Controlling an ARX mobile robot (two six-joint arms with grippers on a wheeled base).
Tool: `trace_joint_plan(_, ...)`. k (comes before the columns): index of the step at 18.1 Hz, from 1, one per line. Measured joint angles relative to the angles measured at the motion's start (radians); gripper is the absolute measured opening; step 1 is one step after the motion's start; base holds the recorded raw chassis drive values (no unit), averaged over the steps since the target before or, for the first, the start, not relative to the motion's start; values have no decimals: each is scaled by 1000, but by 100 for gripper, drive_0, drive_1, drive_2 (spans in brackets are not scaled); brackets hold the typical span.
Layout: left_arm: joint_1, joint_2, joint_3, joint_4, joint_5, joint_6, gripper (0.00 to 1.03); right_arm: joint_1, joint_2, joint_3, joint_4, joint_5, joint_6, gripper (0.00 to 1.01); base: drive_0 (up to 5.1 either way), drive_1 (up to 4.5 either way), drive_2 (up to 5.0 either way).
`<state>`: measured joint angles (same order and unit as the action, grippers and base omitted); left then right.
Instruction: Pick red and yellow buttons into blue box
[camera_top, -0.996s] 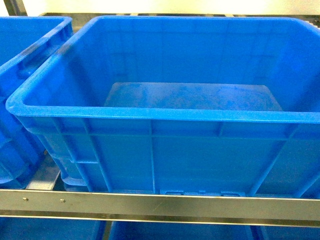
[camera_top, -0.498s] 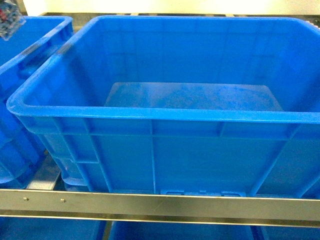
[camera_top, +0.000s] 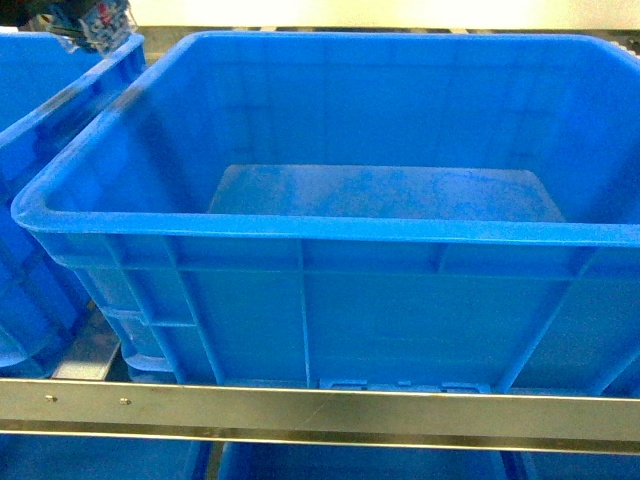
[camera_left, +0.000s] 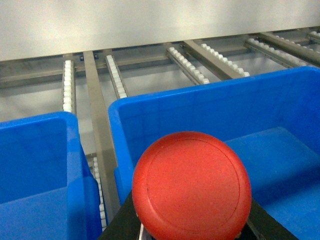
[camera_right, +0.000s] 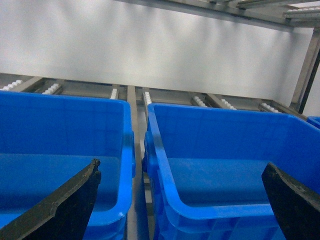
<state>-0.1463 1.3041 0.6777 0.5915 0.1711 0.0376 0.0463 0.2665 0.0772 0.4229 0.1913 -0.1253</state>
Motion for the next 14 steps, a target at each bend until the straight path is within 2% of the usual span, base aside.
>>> trace_joint_plan(1,-4,53,47,-16,2,31,25,0,0,0,0,0,0,98,0,0,0)
trace_joint_plan(3,-25,161,166,-124,55,98,25,0,0,0,0,0,0,98,0,0,0)
trace_joint_plan(4,-42,192,208,-168,90,119,25,0,0,0,0,0,0,98,0,0,0)
trace_joint_plan(5,-71,236,265,-222,118,158,25,0,0,0,0,0,0,98,0,0,0)
trace_joint_plan(6,-98,269,309,-267,124,180,25,0,0,0,0,0,0,98,0,0,0)
trace_joint_plan(7,-108,285,343,-325,151,181,25,0,0,0,0,0,0,98,0,0,0)
trace_joint_plan(11,-170,376,471,-568,177,224,25,0,0,0,0,0,0,98,0,0,0)
trace_joint_plan(14,-196,441,483,-568,144,291,46,0,0,0,0,0,0,98,0,0,0)
